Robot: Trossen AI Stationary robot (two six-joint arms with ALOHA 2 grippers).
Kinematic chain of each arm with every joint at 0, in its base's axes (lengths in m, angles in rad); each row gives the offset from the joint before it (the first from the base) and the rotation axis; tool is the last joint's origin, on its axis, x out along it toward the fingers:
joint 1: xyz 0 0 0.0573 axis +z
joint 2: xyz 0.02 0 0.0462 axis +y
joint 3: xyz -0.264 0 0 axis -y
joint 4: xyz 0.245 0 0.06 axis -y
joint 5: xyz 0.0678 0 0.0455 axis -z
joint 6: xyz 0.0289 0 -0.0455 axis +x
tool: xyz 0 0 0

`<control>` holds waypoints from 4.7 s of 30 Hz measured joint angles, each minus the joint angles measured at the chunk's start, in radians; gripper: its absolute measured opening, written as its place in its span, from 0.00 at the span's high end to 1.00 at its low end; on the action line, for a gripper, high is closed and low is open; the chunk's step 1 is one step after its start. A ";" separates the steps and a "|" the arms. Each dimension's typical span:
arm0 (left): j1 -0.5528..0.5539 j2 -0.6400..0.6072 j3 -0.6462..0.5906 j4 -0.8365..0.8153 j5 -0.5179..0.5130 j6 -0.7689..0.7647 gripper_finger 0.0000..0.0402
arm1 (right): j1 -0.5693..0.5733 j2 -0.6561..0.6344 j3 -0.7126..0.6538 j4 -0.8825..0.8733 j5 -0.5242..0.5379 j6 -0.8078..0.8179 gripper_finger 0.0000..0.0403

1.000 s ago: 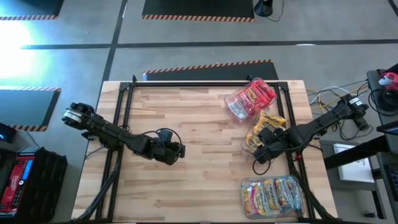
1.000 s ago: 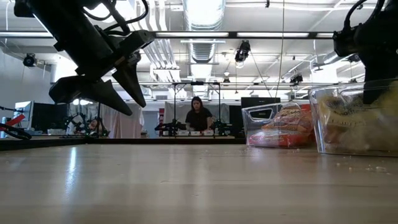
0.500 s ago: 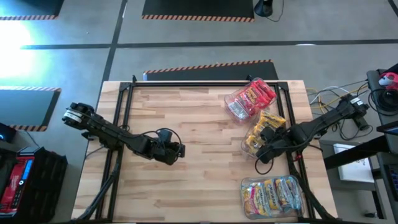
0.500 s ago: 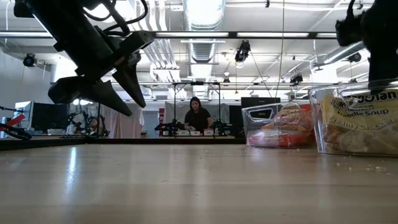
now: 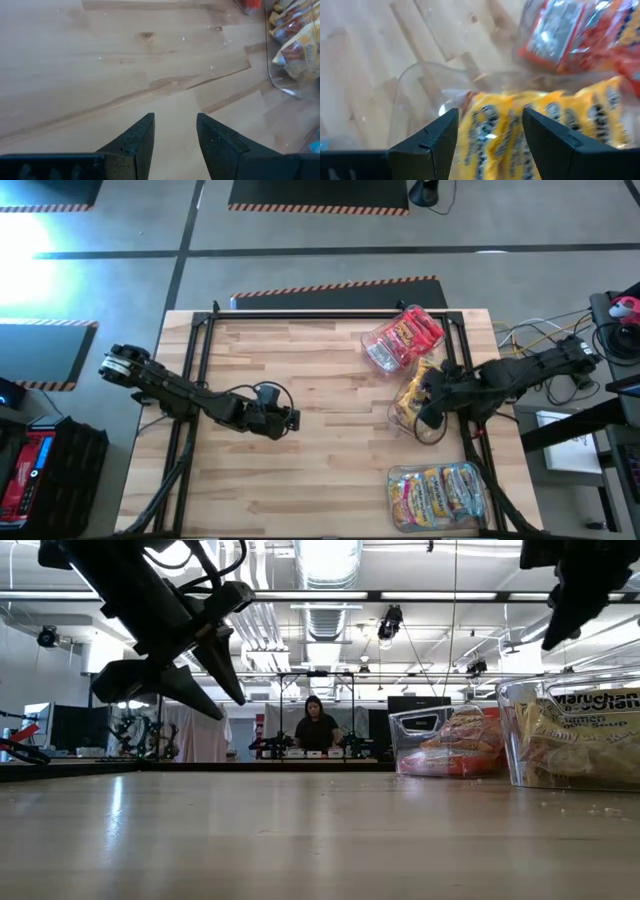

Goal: Sort Maruchan noodles
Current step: Return to Home Position

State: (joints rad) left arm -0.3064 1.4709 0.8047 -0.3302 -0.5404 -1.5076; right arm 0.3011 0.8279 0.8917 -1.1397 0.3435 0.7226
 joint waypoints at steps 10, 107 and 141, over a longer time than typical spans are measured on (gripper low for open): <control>0.055 -0.008 0.000 0.002 0.000 0.007 0.67 | -0.256 -0.146 -0.005 0.020 -0.003 -0.254 0.48; 0.193 -0.012 0.003 0.095 0.032 0.145 0.67 | -0.428 -0.701 -0.871 1.206 -0.238 -0.170 0.48; 0.445 -0.413 -0.125 0.093 0.437 1.092 0.67 | -0.428 -0.701 -0.871 1.146 -0.239 -0.184 0.48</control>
State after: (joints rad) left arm 0.1390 1.0576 0.6795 -0.2367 -0.1036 -0.4152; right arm -0.1271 0.1272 0.0212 0.0067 0.1045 0.5388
